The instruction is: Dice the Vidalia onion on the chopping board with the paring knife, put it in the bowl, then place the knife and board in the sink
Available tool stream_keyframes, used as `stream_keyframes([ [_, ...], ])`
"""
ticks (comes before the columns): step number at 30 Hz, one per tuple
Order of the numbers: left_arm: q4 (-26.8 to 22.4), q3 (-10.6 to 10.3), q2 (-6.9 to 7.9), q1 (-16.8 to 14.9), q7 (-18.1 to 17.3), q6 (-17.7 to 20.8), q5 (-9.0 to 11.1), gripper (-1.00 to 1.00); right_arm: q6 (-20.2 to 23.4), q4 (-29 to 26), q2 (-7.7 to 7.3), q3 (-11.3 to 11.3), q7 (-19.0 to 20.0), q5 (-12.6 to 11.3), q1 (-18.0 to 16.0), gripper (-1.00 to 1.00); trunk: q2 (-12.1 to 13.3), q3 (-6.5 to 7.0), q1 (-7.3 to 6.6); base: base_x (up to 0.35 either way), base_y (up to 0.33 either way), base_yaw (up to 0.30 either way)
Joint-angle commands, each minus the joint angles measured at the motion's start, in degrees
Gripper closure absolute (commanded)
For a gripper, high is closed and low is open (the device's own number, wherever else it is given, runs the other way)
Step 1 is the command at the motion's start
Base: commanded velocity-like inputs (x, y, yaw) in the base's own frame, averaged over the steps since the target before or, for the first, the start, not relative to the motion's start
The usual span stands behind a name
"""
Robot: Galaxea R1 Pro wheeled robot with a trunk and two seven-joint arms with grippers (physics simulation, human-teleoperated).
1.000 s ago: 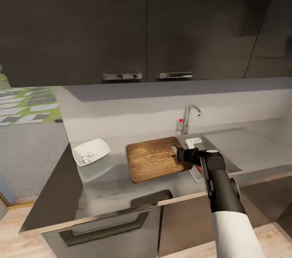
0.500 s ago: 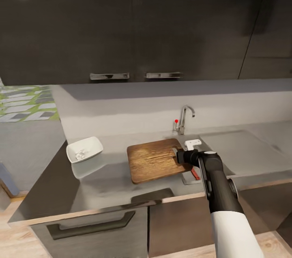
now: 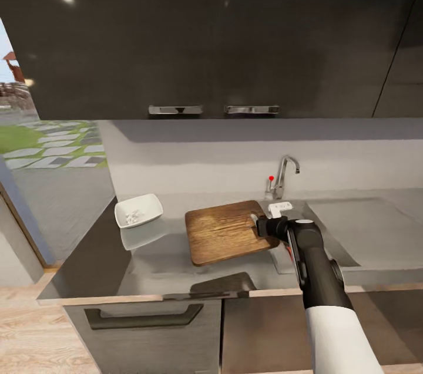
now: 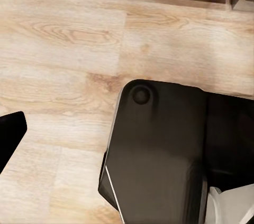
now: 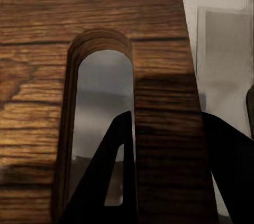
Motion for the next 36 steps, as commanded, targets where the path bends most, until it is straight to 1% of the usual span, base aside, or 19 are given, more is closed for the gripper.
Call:
stream_keyframes([
  [1, -0.12, -0.15, -0.01, 0.02, 0.15, -0.05, 0.18, -1.0, 0.02, 0.09, 0.09, -0.44, -1.21, 0.56, -0.07, 1.0, -0.13, -0.13, 0.04, 0.0, -0.001, 0.02],
  [3, -0.12, -0.15, -0.01, 0.02, 0.15, -0.05, 0.18, -1.0, -1.1, 0.41, 0.15, -1.77, -5.77, 0.49, -0.07, 1.0, -0.13, -0.13, 0.04, 0.0, 0.0, 0.01],
  [4, -0.12, -0.15, -0.01, 0.02, 0.15, -0.05, 0.18, -1.0, -2.77, 0.62, 0.28, -4.29, -10.2, 0.33, -0.07, 1.0, -0.13, -0.13, 0.04, 0.0, 0.0, 0.004],
  [5, -0.12, -0.15, -0.01, 0.02, 0.15, -0.05, 0.18, -1.0, -3.85, 0.84, 0.48, -6.28, -12.8, -0.05, -0.07, 1.0, -0.13, -0.13, 0.04, 0.0, 0.0, 0.003],
  [6, -0.12, -0.15, -0.01, 0.02, 0.15, -0.05, 0.18, -1.0, -5.24, 1.45, 1.03, -9.43, -16.27, -1.3, -0.07, 1.0, -0.13, -0.13, 0.04, 0.0, 0.0, 0.001],
  [7, -0.12, -0.15, -0.01, 0.02, 0.15, -0.05, 0.18, -1.0, -5.98, 1.88, 1.15, -11.32, -18.47, -2.44, -0.07, 1.0, -0.13, -0.13, 0.04, 0.0, 0.0, 0.0],
  [8, -0.12, -0.15, -0.01, 0.02, 0.15, -0.05, 0.18, -1.0, -7.03, 2.33, 1.15, -13.29, -22.03, -4.38, -0.07, 1.0, -0.13, -0.13, 0.04, 0.0, 0.0, 0.0],
  [10, -0.12, -0.15, -0.01, 0.02, 0.15, -0.05, 0.18, -1.0, -8.62, 2.99, 1.15, -14.53, -27.64, -7.07, -0.07, 1.0, -0.13, -0.13, 0.04, 0.0, 0.0, 0.0],
  [13, -0.12, -0.15, -0.01, 0.02, 0.14, -0.05, 0.18, -1.0, -11.67, 5.4, 1.15, -15.17, -37.44, -11.41, -0.07, 1.0, -0.13, -0.13, 0.04, 0.0, 0.0, 0.0],
  [14, -0.12, -0.15, -0.01, 0.02, 0.14, -0.05, 0.18, -1.0, -14.02, 7.09, 1.15, -15.3, -43.82, -14.58, -0.07, 1.0, -0.13, -0.13, 0.04, 0.0, 0.0, 0.0],
  [15, -0.12, -0.15, -0.01, 0.02, 0.15, -0.05, 0.18, -1.0, -15.03, 7.58, 1.15, -15.33, -46.7, -16.23, -0.07, 1.0, -0.13, -0.13, 0.04, 0.005, -0.015, 0.0],
  [17, -0.12, -0.15, -0.01, 0.02, 0.15, -0.05, 0.18, -1.0, -16.58, 8.3, 1.15, -15.38, -52.75, -20.95, -0.07, 1.0, -0.13, -0.13, 0.04, 0.095, -0.097, 0.0],
  [21, -0.12, -0.15, 0.06, 0.02, 0.15, -0.05, 0.18, -1.0, -17.11, 8.54, 1.15, -15.58, -55.55, -23.51, -0.07, 1.0, -0.13, -0.13, 0.04, 0.192, -0.165, 0.0],
  [23, -0.12, -0.15, 0.07, 0.02, 0.15, -0.05, 0.18, -1.0, -17.26, 8.56, 1.15, -15.88, -55.82, -23.74, -0.07, 1.0, -0.13, -0.13, 0.04, 0.17, -0.149, 0.0],
  [25, -0.12, -0.15, 0.07, 0.02, 0.15, -0.05, 0.18, -1.0, -17.92, 8.58, 1.15, -17.32, -56.51, -23.84, -0.07, 1.0, -0.13, -0.13, 0.04, 0.132, -0.127, 0.0],
  [27, -0.12, -0.15, 0.07, 0.02, 0.15, -0.05, 0.18, -1.0, -18.59, 8.88, 1.15, -19.05, -58.71, -23.91, -0.07, 1.0, -0.13, -0.13, 0.04, 0.104, -0.106, 0.0],
  [29, -0.12, -0.15, 0.07, 0.02, 0.15, -0.05, 0.18, -1.0, -20.12, 10.47, 1.15, -20.13, -62.66, -24.11, -0.07, 1.0, -0.13, -0.13, 0.04, 0.038, -0.044, 0.0],
  [32, -0.05, -0.15, 0.13, 0.02, 0.15, -0.05, 0.18, -1.0, -25.0, 15.0, 1.15, -20.58, -66.65, -25.28, -0.07, 1.0, -0.13, -0.13, 0.04, 0.009, -0.011, 0.0],
  [36, -0.04, -0.15, 0.15, 0.02, 0.15, -0.05, 0.18, -1.0, -27.14, 16.71, 1.15, -20.45, -69.78, -27.38, -0.07, 1.0, -0.13, -0.13, 0.04, 0.002, -0.002, 0.0],
])
